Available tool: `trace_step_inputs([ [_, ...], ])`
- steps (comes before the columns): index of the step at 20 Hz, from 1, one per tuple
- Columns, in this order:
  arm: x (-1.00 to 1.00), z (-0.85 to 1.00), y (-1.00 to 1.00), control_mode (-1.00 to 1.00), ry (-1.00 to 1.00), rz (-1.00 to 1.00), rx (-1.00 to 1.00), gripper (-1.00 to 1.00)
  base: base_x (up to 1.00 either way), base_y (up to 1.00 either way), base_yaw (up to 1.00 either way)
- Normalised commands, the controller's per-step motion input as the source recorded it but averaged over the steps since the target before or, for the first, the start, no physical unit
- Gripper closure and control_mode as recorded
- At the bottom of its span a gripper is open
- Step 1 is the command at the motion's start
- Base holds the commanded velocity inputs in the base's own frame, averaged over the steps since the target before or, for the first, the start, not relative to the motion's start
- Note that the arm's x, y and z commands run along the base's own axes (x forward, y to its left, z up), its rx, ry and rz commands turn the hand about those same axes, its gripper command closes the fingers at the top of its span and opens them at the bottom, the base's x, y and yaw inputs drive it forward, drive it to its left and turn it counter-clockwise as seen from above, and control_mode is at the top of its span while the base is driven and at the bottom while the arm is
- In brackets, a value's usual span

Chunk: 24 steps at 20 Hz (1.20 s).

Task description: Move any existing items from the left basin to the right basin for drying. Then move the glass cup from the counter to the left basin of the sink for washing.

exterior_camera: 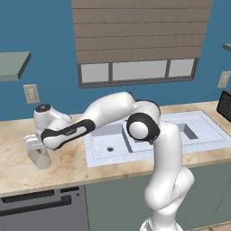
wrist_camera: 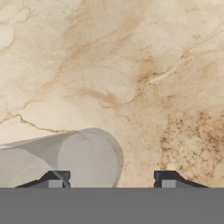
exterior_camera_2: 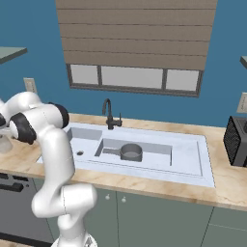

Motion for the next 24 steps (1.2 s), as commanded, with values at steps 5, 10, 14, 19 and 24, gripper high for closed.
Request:
trace_step_inputs([
  [5, 0.00, -0.22, -0.11, -1.00, -0.06, 0.00, 0.04, 1.00, 0.00, 0.00, 0.00],
  [10, -0.03, -0.17, -0.01, -1.00, 0.00, 0.00, 0.04, 1.00, 0.00, 0.00, 0.00],
  [14, -0.27, 0.14, -0.07, -1.00, 0.00, 0.00, 0.10, 1.00, 0.00, 0.00, 0.00],
  [19, -0.16, 0.40, -0.23, -1.00, 0.00, 0.00, 0.07, 1.00, 0.00, 0.00, 0.00],
  [24, -0.02, 0.34, -0.46, -1.00, 0.00, -0.03, 0.03, 1.00, 0.00, 0.00, 0.00],
])
